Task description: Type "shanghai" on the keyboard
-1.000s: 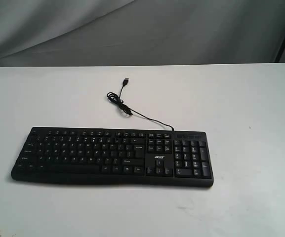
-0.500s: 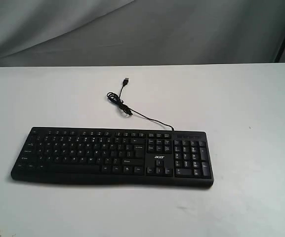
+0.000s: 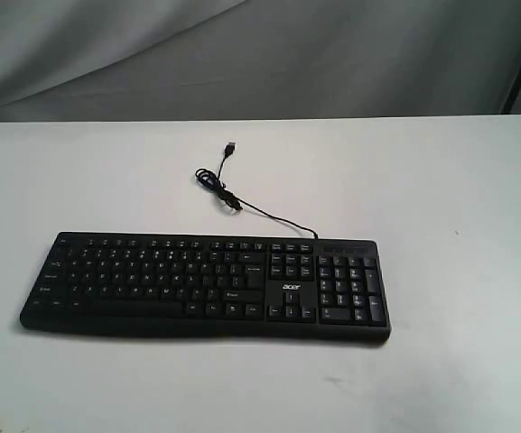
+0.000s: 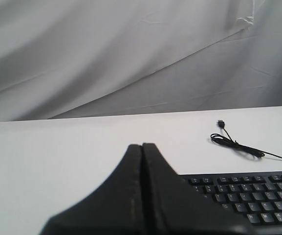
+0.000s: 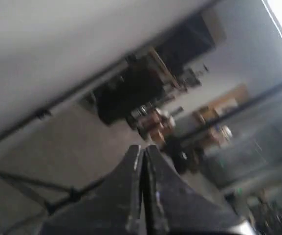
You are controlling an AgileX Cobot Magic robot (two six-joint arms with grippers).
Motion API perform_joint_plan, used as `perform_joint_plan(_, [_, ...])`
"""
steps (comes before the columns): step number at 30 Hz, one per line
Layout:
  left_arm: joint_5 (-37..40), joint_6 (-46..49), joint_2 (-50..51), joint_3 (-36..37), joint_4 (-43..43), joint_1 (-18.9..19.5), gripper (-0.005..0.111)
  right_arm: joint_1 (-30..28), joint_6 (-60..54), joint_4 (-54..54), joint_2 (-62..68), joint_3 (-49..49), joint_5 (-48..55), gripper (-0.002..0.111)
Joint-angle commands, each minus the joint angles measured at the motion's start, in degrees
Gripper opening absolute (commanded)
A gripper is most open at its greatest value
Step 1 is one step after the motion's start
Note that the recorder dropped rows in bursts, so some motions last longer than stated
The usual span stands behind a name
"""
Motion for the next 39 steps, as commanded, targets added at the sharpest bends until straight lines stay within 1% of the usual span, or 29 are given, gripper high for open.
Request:
perform_joint_plan(1, [-0.34, -0.15, -0.14, 0.10, 0.00, -0.37, 0.000, 1.25, -30.06, 43.00, 8.24, -10.15, 12.80, 0.000])
perform_joint_plan(2, [-0.34, -0.15, -0.14, 0.10, 0.00, -0.37, 0.000, 0.99, -42.62, 58.05, 9.60, -12.30, 12.54, 0.000])
perform_joint_plan(3, [-0.34, -0.15, -0.14, 0.10, 0.00, -0.37, 0.000, 0.84, -59.72, 76.92, 11.50, -14.86, 14.57, 0.000])
perform_joint_plan(4, [-0.34, -0.15, -0.14, 0.10, 0.00, -0.37, 0.000, 0.84, -74.91, 94.03, 13.52, -17.25, 18.91, 0.000])
perform_joint_plan(5, [-0.34, -0.15, -0.14, 0.10, 0.00, -0.37, 0.000, 0.84, -86.31, 105.47, 15.26, -19.30, 24.24, 0.000])
perform_joint_plan(6, [-0.34, -0.15, -0.14, 0.10, 0.00, -0.37, 0.000, 1.09, -92.96, 116.24, 17.35, -20.97, 29.22, 0.000])
perform_joint_plan(7, [-0.34, -0.15, -0.14, 0.10, 0.00, -0.37, 0.000, 2.03, -96.26, 123.64, 19.38, -22.21, 32.34, 0.000])
perform_joint_plan(8, [-0.34, -0.15, -0.14, 0.10, 0.00, -0.37, 0.000, 3.54, -96.73, 127.84, 20.84, -22.85, 33.09, 0.000])
perform_joint_plan(9, [-0.34, -0.15, -0.14, 0.10, 0.00, -0.37, 0.000, 5.55, -96.73, 129.38, 22.40, -23.08, 32.83, 0.000])
perform_joint_plan(11, [-0.34, -0.15, -0.14, 0.10, 0.00, -0.37, 0.000, 10.16, -97.34, 128.72, 25.03, -23.08, 30.80, 0.000])
perform_joint_plan(15, [-0.34, -0.15, -0.14, 0.10, 0.00, -0.37, 0.000, 21.26, -100.53, 129.32, 30.38, -23.08, 28.82, 0.000])
perform_joint_plan(16, [-0.34, -0.15, -0.14, 0.10, 0.00, -0.37, 0.000, 26.94, -104.13, 131.56, 33.25, -23.08, 28.55, 0.000])
perform_joint_plan(17, [-0.34, -0.15, -0.14, 0.10, 0.00, -0.37, 0.000, 29.61, -105.85, 132.54, 34.35, -23.08, 28.40, 0.000])
perform_joint_plan(18, [-0.34, -0.15, -0.14, 0.10, 0.00, -0.37, 0.000, 34.63, -107.58, 132.93, 37.08, -23.08, 26.27, 0.000])
perform_joint_plan(19, [-0.34, -0.15, -0.14, 0.10, 0.00, -0.37, 0.000, 36.52, -107.58, 132.69, 38.33, -23.08, 24.62, 0.000])
perform_joint_plan(20, [-0.34, -0.15, -0.14, 0.10, 0.00, -0.37, 0.000, 40.62, -107.58, 132.43, 40.68, -23.08, 20.26, 0.000])
perform_joint_plan(22, [-0.34, -0.15, -0.14, 0.10, 0.00, -0.37, 0.000, 43.88, -107.58, 132.39, 42.59, -23.08, 16.10, 0.000])
perform_joint_plan(24, [-0.34, -0.15, -0.14, 0.10, 0.00, -0.37, 0.000, 45.66, -107.47, 132.45, 44.40, -24.99, 15.60, 0.000])
perform_joint_plan(26, [-0.34, -0.15, -0.14, 0.10, 0.00, -0.37, 0.000, 46.72, -104.52, 133.77, 50.37, -34.87, 20.11, 0.000])
perform_joint_plan(27, [-0.34, -0.15, -0.14, 0.10, 0.00, -0.37, 0.000, 46.72, -103.39, 133.77, 51.93, -37.07, 20.66, 0.000])
perform_joint_plan(30, [-0.34, -0.15, -0.14, 0.10, 0.00, -0.37, 0.000, 47.34, -99.70, 132.80, 59.31, -48.09, 24.48, 0.000])
perform_joint_plan(34, [-0.34, -0.15, -0.14, 0.10, 0.00, -0.37, 0.000, 48.93, -95.69, 127.14, 64.08, -54.02, 24.35, 0.000])
perform_joint_plan(39, [-0.34, -0.15, -0.14, 0.10, 0.00, -0.37, 0.000, 50.01, -95.41, 127.32, 66.21, -57.75, 24.60, 0.000])
